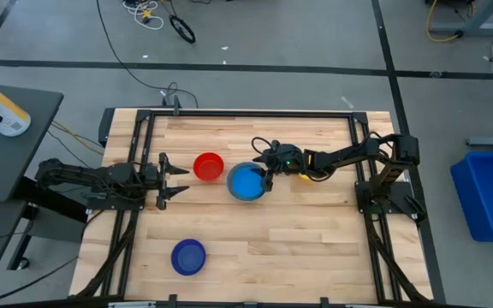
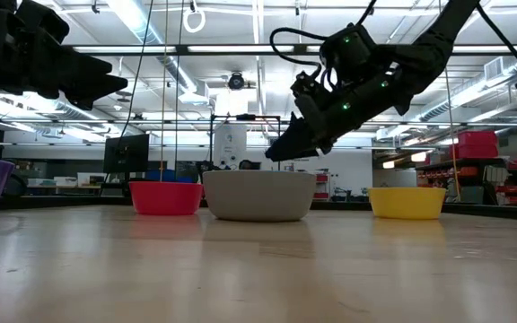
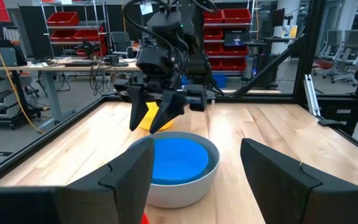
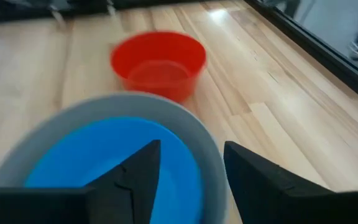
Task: Nest bowls inside each other
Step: Stack the yellow bowl on the light blue bowl
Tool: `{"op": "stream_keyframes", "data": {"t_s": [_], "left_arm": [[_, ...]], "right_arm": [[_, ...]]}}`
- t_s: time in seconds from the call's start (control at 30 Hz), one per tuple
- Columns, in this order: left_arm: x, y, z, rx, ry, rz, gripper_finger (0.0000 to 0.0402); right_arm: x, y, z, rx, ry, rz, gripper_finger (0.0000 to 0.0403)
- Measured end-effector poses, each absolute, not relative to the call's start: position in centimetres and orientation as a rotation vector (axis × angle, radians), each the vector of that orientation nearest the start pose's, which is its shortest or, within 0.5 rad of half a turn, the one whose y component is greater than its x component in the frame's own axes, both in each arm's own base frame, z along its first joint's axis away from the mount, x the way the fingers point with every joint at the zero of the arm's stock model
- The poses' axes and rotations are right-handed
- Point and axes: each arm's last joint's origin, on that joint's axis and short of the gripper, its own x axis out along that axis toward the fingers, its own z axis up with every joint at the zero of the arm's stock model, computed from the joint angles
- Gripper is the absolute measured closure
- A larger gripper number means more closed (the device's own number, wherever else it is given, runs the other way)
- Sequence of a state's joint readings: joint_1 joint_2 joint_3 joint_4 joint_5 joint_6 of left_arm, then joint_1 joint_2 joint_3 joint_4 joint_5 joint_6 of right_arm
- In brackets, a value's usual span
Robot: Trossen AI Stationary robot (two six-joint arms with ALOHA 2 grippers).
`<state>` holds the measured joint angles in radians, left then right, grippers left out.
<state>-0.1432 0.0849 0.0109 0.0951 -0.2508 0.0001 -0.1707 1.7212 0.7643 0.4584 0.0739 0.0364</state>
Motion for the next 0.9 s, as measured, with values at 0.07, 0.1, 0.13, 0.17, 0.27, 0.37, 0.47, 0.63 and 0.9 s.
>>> {"op": "stream_keyframes", "data": {"t_s": [0.07,0.1,0.13,0.17,0.27,0.37,0.47,0.63,0.9], "left_arm": [[10.1,-0.7,16.9,-0.003,-0.017,0.108,0.0154],[10.1,-0.7,16.9,-0.002,-0.013,0.11,0.0154],[10.1,-0.7,16.8,-0.002,-0.008,0.115,0.0154],[10.1,-0.7,16.8,-0.001,-0.002,0.122,0.0154],[10.1,-0.6,16.7,0.0,0.003,0.141,0.0154],[10.1,-0.6,16.7,-0.002,0.004,0.143,0.0154],[10.1,-0.6,16.7,-0.002,0.005,0.147,0.0154],[10.1,-0.6,16.7,-0.003,0.005,0.15,0.0154],[10.1,-0.6,16.7,-0.005,0.005,0.156,0.0154]], "right_arm": [[32.7,-6.0,15.0,0.045,0.526,-0.276,0.0212],[32.6,-6.0,14.8,0.037,0.537,-0.281,0.0211],[32.5,-6.0,14.7,0.031,0.542,-0.29,0.0209],[32.4,-6.0,14.6,0.027,0.547,-0.297,0.0207],[32.0,-6.1,15.0,0.004,0.54,-0.32,0.02],[31.4,-6.2,15.9,-0.017,0.511,-0.351,0.0192],[30.3,-6.4,17.0,-0.016,0.48,-0.368,0.0188],[27.8,-6.4,17.7,0.01,0.496,-0.392,0.0187],[23.8,-5.6,16.2,0.095,0.559,-0.432,0.0185]]}}
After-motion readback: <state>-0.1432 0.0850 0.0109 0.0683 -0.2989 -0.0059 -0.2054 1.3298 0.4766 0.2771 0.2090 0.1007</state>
